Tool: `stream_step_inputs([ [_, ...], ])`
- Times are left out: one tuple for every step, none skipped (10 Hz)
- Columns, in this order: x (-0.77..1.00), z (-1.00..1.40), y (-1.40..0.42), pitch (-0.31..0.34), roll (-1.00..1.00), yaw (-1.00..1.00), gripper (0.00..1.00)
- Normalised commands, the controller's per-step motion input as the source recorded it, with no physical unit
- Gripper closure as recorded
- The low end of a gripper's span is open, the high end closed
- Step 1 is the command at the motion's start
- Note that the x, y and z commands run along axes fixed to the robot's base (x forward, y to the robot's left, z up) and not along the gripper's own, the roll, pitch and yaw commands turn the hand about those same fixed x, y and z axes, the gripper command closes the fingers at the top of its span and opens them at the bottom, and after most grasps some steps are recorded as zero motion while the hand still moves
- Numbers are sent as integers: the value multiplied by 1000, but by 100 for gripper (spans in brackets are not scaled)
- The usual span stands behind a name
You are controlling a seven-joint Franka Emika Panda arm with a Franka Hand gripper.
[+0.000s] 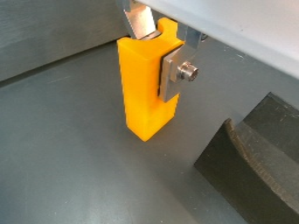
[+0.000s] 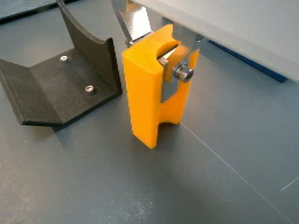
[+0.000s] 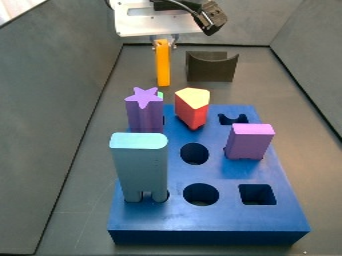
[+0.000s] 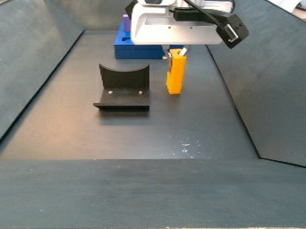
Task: Pick up the arch object. Move up. Rotate the arch object. Move to above the board. Insert the arch object.
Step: Pick up the arch object.
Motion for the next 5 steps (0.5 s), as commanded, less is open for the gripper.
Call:
stream_step_inputs([
  [0,0,0,0,0,0,100],
  [0,0,0,0,0,0,100],
  [0,0,0,0,0,0,100],
  [0,0,0,0,0,0,100],
  [0,0,0,0,0,0,100],
])
